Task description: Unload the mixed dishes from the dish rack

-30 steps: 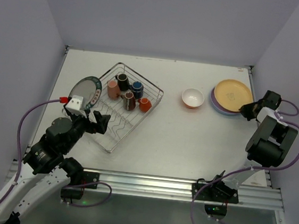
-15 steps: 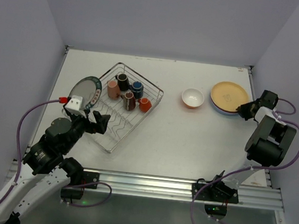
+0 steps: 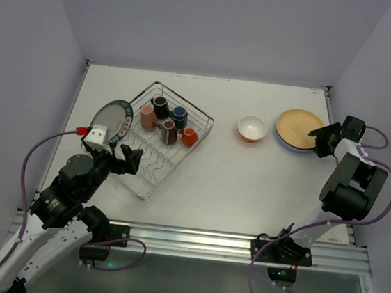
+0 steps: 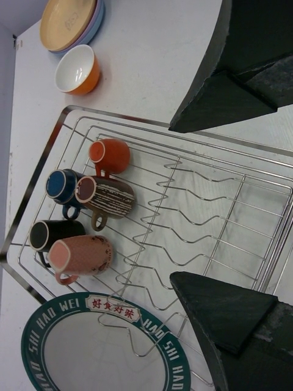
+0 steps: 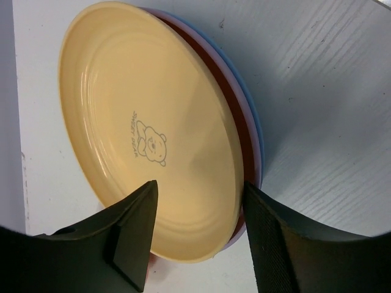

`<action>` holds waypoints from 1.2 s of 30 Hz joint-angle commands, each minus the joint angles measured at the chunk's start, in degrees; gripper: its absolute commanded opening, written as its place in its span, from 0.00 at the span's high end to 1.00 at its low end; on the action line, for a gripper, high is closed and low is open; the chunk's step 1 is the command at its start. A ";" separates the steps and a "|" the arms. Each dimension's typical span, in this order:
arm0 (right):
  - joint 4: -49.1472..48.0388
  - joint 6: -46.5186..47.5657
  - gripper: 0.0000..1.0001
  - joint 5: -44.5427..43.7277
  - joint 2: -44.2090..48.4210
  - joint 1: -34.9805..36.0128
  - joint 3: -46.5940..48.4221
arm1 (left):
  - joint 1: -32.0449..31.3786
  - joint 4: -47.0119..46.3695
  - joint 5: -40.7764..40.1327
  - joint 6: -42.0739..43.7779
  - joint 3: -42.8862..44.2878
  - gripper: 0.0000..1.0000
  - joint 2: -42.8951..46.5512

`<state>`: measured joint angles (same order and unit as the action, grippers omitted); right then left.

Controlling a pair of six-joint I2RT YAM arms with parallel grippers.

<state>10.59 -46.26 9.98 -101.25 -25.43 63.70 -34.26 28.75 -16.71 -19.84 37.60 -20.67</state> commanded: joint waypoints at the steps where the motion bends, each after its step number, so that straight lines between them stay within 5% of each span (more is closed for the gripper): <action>1: 3.73 2.48 0.40 -2.24 2.99 0.64 2.91 | -0.19 -1.95 -2.62 0.68 0.71 0.00 -0.43; 12: 11.82 7.41 0.05 -11.28 2.64 5.21 7.04 | -0.19 0.60 -12.91 -1.35 3.88 0.00 -5.17; 20: 18.06 6.63 0.01 -24.02 5.62 10.22 8.90 | 0.86 3.50 -24.05 -4.24 7.21 0.00 -8.07; 25: 21.75 2.59 0.01 -24.75 12.19 10.31 6.44 | 0.86 8.59 -27.93 -6.09 13.97 0.00 -13.16; 32: 9.65 5.91 0.01 -10.35 32.56 10.66 -5.77 | 0.77 11.68 -37.93 -2.41 24.52 0.00 -23.18; 36: 3.14 9.87 0.01 7.21 40.14 10.66 -11.65 | 2.69 -2.25 -44.11 8.65 24.45 0.00 -27.57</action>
<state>22.48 -40.16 1.87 -65.21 -15.00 55.42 -33.54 36.27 -52.01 -18.85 60.93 -45.91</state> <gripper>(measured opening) 0.989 0.997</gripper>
